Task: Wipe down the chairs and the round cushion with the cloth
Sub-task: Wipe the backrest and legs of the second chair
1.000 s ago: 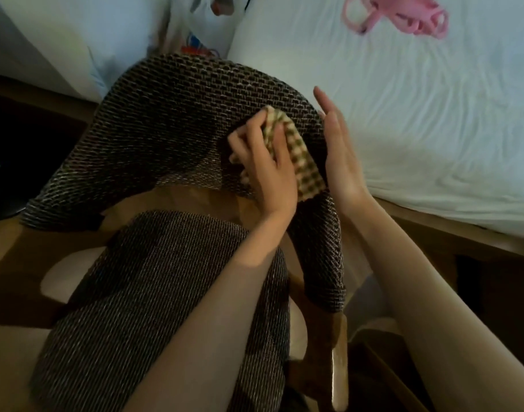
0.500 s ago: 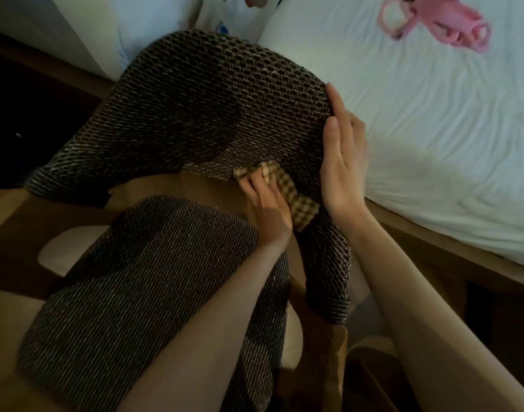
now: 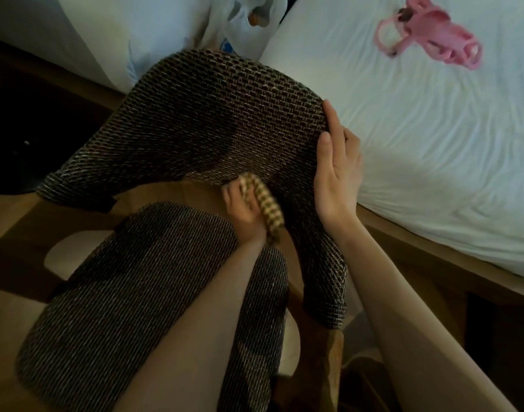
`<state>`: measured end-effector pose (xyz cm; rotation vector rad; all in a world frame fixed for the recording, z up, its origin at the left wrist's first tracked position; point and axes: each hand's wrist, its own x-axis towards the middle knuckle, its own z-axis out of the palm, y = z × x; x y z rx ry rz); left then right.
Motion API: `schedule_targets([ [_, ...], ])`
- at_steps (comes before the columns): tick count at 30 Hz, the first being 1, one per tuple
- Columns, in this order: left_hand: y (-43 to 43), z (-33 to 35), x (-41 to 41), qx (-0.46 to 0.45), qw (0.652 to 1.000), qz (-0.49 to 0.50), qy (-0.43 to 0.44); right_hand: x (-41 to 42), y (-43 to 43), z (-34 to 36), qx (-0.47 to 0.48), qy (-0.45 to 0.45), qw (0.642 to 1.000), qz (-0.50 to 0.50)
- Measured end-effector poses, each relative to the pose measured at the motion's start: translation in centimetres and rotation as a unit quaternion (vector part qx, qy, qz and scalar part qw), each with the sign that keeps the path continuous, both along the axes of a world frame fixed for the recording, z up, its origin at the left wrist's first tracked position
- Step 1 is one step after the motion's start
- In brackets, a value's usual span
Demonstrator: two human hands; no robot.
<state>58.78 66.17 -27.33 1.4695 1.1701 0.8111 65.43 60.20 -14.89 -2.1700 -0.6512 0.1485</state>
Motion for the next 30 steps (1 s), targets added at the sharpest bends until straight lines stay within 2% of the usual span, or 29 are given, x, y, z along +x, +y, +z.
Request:
schedule_targets([
  [2,-0.7,-1.1,-0.7,-0.046,0.999,-0.012,0.012,0.0,0.0,0.0,0.000,-0.002,1.000,-0.002],
  [4,-0.7,0.3,-0.2,-0.028,0.999,0.015,-0.007,-0.1,0.0,0.1,-0.004,-0.003,1.000,-0.002],
  [7,0.3,5.0,1.5,0.080,0.994,0.040,-0.066,-0.3,0.1,0.4,-0.008,0.005,1.000,-0.001],
  [11,3.9,9.6,2.4,0.206,0.970,0.085,-0.096,-0.5,0.2,1.0,-0.004,0.008,1.000,0.012],
  [15,6.4,9.3,1.6,0.279,0.957,0.064,-0.050,-0.6,0.9,1.5,0.011,0.009,1.000,-0.016],
  [18,5.9,5.9,0.5,0.255,0.967,0.028,0.008,-0.9,2.3,1.8,-0.017,-0.021,0.999,-0.038],
  [21,5.8,1.9,-1.8,0.147,0.987,-0.032,0.057,-1.6,3.0,1.4,-0.065,-0.080,0.994,-0.036],
  [24,6.4,-0.5,-3.4,0.129,0.985,-0.080,0.086,-1.7,2.8,0.5,-0.114,-0.137,0.984,-0.027],
  [27,6.4,0.5,-3.6,0.129,0.986,-0.084,0.057,-1.8,3.1,0.4,-0.115,-0.148,0.982,-0.037],
  [30,7.0,4.8,-2.3,0.187,0.982,-0.022,-0.016,-1.8,4.0,0.7,-0.113,-0.155,0.981,-0.039],
])
